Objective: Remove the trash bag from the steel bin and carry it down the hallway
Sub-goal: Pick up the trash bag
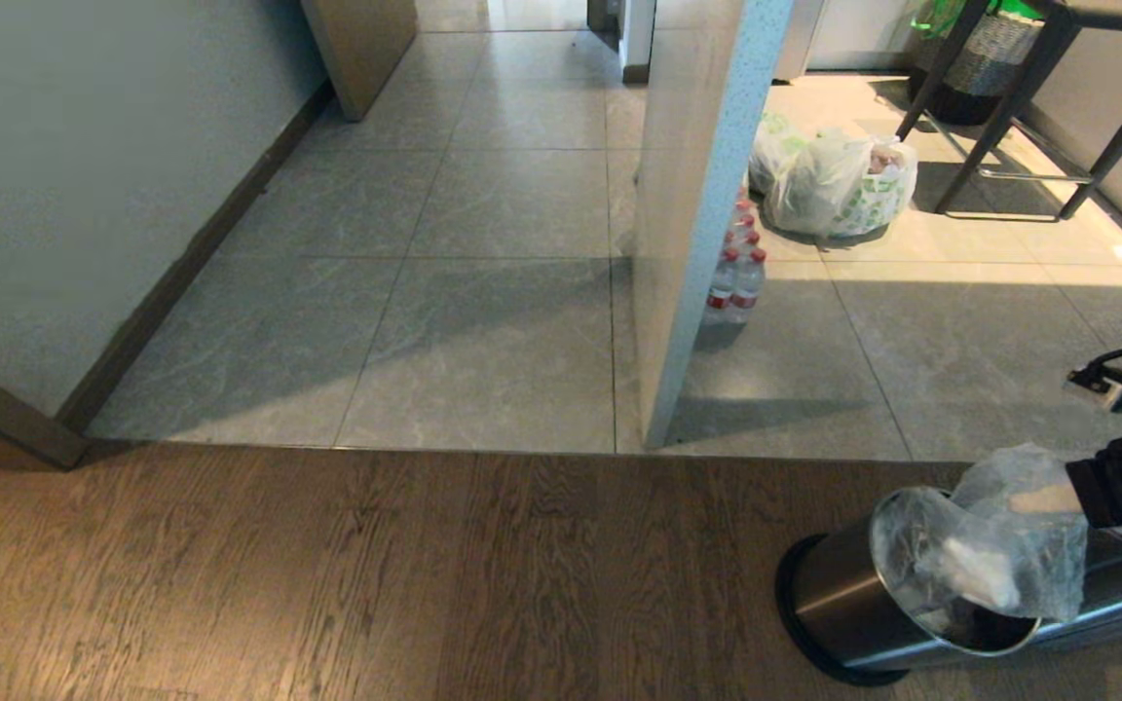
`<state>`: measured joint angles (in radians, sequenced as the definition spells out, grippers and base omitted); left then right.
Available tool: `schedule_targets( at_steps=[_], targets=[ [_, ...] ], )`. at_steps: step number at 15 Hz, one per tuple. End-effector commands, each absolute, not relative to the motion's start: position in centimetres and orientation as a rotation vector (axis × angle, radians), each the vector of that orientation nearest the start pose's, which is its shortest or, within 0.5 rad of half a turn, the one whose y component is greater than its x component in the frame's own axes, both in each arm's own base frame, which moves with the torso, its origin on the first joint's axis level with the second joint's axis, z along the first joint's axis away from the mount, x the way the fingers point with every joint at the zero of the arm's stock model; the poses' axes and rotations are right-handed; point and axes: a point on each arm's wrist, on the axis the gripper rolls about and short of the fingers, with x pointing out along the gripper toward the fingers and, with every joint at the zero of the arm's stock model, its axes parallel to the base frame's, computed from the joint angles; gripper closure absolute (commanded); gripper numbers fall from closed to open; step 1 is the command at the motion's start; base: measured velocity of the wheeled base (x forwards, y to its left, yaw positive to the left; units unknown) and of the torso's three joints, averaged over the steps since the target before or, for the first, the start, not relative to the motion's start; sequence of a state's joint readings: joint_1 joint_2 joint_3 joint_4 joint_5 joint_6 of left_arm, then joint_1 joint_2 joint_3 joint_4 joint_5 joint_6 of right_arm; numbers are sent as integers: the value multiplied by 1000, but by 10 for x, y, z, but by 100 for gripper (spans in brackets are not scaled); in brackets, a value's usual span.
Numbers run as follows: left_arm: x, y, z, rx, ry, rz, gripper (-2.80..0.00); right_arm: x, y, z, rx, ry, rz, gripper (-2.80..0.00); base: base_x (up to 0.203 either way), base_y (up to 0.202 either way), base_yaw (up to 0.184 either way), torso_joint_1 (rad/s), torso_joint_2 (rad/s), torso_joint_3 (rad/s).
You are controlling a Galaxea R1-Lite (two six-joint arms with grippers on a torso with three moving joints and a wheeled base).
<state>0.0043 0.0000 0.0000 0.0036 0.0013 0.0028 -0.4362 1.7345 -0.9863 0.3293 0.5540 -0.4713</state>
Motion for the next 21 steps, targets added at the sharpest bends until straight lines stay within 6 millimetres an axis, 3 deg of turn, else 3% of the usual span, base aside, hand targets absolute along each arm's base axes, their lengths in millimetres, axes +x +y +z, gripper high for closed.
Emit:
schedule_targets(
  at_steps=[1,7,11,17,21],
  targets=[
    [-23,0,74,3,8,6,0,223,-91,178,8,784,303,0,0,0,0,0,0,0],
    [-23,0,74,3,6,6,0,164,-63,200,-77,678,260,0,0,0,0,0,0,0],
    [-23,0,74,3,6,6,0,123,-36,199,-126,617,296,0,0,0,0,0,0,0],
    [-23,0,74,3,6,6,0,59,-4,154,-94,582,361,0,0,0,0,0,0,0],
    [-23,0,74,3,6,6,0,17,7,125,-96,431,352,0,0,0,0,0,0,0]
  ],
)
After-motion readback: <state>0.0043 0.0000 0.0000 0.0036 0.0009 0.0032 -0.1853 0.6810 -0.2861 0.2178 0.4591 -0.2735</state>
